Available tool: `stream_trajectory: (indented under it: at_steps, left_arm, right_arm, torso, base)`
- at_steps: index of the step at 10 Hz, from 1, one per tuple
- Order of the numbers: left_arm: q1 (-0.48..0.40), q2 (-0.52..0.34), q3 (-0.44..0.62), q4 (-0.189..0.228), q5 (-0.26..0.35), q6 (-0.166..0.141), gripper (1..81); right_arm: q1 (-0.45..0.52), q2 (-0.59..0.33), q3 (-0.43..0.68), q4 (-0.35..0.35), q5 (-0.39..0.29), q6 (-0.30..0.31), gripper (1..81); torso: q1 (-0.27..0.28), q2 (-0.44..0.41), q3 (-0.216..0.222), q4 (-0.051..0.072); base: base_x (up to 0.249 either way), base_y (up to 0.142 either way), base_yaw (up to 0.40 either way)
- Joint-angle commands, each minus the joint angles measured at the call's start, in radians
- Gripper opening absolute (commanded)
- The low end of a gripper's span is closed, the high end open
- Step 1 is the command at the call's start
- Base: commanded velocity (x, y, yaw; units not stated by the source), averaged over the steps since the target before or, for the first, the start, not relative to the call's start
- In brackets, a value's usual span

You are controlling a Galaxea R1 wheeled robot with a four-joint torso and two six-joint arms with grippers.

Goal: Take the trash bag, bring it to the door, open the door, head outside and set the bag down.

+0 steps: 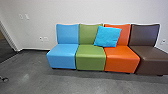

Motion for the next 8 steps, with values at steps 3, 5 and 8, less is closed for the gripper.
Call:
stream_trajectory:
  at_steps: [3, 5, 8]
  left_arm:
    - [-0.154, 0.017, -0.033, -0.041, 0.070, -0.005, 81.1]
    - [-0.178, 0.071, -0.106, -0.043, 0.119, -0.008, 81.1]
    - [-0.223, 0.086, -0.127, -0.044, 0.139, -0.008, 81.1]
  right_arm:
    - [0.173, -0.039, 0.037, 0.144, -0.052, -0.001, 81.1]
    - [0.167, -0.045, 0.037, 0.144, -0.052, -0.007, 81.1]
    - [0.162, -0.045, 0.043, 0.144, -0.051, -0.010, 81.1]
  torso:
    - [0.108, -0.170, 0.000, 0.000]
    - [0.154, -0.245, -0.081, 0.000]
    - [0.208, -0.331, -0.128, 0.000]
  base:
    - [0.000, 0.000, 0.000]
    - [0.000, 0.000, 0.000]
    - [0.000, 0.000, 0.000]
